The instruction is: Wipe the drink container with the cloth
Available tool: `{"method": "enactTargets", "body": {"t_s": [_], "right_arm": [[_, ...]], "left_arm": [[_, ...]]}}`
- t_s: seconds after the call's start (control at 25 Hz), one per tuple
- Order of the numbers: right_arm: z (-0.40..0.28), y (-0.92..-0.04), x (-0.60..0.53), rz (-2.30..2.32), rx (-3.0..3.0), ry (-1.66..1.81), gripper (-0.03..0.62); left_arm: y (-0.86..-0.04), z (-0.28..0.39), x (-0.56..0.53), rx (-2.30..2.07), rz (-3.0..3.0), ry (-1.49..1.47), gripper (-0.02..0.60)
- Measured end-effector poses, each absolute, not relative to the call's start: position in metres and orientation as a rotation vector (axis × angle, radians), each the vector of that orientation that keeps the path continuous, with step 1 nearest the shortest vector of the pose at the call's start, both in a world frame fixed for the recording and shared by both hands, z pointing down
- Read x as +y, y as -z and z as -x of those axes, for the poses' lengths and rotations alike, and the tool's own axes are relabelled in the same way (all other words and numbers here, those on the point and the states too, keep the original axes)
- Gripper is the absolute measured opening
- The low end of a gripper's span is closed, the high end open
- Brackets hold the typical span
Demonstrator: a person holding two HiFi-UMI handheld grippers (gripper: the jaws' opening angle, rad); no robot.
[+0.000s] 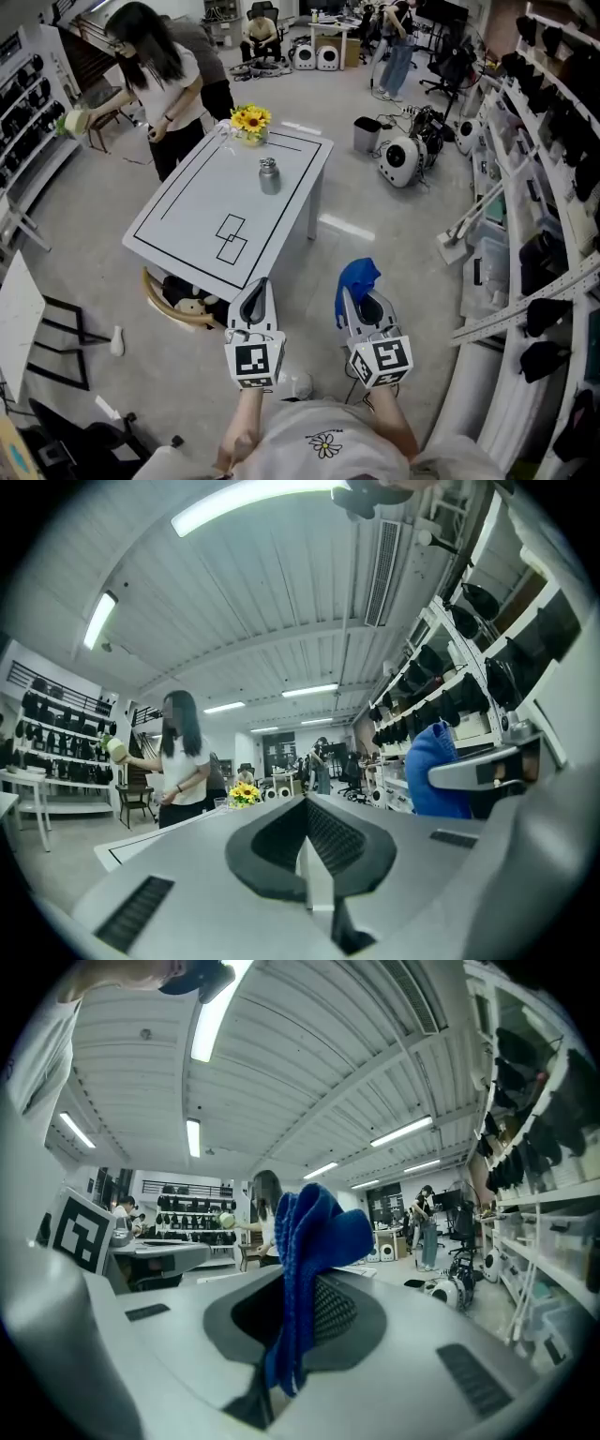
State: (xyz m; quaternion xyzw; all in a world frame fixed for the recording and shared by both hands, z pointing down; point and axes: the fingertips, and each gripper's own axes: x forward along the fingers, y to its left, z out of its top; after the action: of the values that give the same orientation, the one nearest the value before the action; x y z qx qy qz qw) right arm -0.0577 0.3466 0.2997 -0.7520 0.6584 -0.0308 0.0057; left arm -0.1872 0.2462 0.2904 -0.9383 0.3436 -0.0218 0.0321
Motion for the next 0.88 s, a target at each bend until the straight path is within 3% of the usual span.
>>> {"method": "enactTargets", "body": {"t_s": [0.4,0.88], "right_arm": [[0.055,-0.307,0.316,2.346,2.041,0.074,0.041],[-0.028,-0.325,0.200,2.289,2.094,0.100,0.041]], "left_arm": [[-0.305,0.191,0.211,1.097,2.959,-0.012,-0.003],[-0.311,0.127,0.107,1.192,2.887,0.035,-0.003]]}}
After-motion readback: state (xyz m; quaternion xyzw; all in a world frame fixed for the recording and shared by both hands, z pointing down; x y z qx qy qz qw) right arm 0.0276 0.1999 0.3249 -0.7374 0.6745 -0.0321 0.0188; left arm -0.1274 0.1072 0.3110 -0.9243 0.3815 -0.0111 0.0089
